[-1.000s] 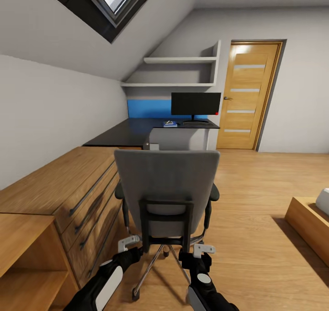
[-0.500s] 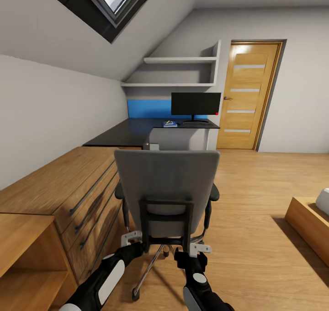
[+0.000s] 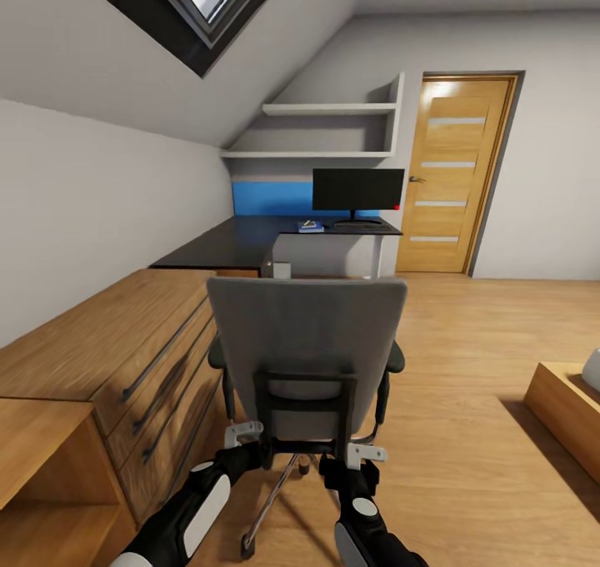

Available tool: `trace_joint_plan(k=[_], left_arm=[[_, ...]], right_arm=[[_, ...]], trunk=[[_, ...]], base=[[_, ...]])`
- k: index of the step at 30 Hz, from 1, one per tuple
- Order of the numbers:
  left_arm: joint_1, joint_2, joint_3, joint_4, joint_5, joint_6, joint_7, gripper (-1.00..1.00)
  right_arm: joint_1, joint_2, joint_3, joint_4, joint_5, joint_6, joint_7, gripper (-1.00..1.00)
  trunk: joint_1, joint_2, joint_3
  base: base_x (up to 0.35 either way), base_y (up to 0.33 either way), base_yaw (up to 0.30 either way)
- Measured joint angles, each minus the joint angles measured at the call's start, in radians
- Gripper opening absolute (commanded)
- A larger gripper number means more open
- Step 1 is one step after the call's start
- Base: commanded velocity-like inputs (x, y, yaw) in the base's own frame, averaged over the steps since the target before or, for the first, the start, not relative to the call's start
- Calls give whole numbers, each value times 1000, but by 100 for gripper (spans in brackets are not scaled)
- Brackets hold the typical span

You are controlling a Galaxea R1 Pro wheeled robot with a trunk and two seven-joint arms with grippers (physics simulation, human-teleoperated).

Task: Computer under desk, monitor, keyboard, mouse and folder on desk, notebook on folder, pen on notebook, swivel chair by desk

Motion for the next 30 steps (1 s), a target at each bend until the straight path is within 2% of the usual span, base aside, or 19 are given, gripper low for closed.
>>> trace_joint_plan(k=[11,19,30], left_arm=[[0,-2,1,0,-11,0,6,100],[0,-2,1,0,-11,1,5,100],[0,-3,-1,0,-10,1,3,100]], right_arm=[[1,-1,-1,-4,-1,0,-2,100],[0,-1,-1,-5,-1,0,-3,100],[1,-1,-2,-3,-1,6,-3,100]], trunk=[[0,0,0],[0,0,0],[0,0,0]], base=[[32,6,0],[236,89,0],[129,14,0]])
